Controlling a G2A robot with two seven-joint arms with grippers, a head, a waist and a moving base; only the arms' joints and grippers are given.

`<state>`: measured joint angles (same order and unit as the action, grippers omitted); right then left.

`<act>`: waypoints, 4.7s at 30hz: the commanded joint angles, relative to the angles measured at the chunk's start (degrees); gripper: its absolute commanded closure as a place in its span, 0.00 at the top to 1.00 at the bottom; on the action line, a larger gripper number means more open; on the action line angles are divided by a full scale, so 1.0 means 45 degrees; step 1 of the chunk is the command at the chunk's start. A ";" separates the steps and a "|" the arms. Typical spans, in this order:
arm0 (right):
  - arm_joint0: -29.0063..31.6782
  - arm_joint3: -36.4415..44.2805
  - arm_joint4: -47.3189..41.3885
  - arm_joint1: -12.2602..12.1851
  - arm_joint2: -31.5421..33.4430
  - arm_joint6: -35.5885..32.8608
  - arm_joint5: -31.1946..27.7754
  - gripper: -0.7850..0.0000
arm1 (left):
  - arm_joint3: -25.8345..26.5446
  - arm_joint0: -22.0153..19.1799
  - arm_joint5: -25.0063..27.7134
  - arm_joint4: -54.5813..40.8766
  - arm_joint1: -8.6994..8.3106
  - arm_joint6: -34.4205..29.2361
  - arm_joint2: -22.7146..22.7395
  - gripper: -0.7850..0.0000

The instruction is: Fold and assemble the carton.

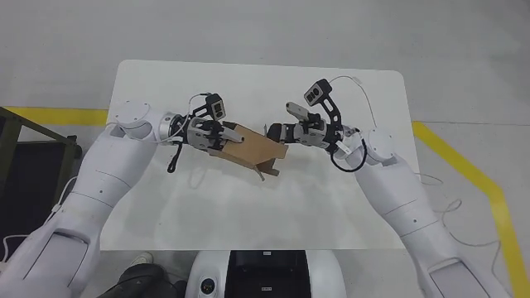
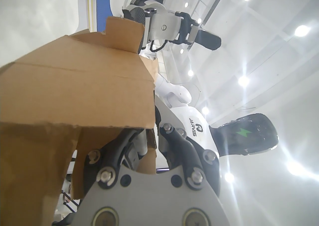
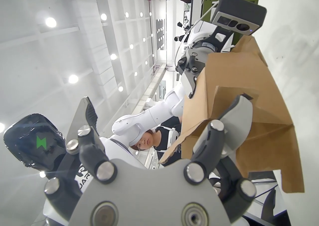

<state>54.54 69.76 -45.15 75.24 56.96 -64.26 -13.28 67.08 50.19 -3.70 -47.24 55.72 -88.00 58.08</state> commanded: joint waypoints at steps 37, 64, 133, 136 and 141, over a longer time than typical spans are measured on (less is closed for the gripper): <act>0.1021 0.0418 -0.0182 -0.0274 0.1850 0.0465 0.0035 1.00 | -0.1244 -0.0261 0.1281 -0.2396 0.0009 0.0000 0.0511 0.00; 0.0630 -0.0723 0.2296 -0.0074 0.0414 0.1103 0.0617 1.00 | -0.0296 -0.0191 0.0475 -0.2846 0.0043 0.0000 0.0928 0.00; 0.0227 -0.0322 0.2856 0.0342 -0.0738 0.0932 0.0714 1.00 | -0.0907 -0.0880 0.0532 -0.1003 0.0725 0.0000 0.0492 0.00; 0.0252 -0.0297 0.2657 0.0312 -0.0505 0.0984 0.0609 1.00 | -0.1082 -0.0843 0.0480 -0.1065 0.0687 0.0000 0.0559 0.00; 0.0313 -0.0221 0.2501 0.0225 -0.0092 0.0980 0.0589 1.00 | -0.1081 -0.0780 0.0446 -0.1042 0.0572 0.0000 0.0514 0.00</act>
<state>55.91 68.67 -33.70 76.33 56.14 -59.88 -10.64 62.14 46.61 -1.76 -52.13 58.44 -88.00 60.51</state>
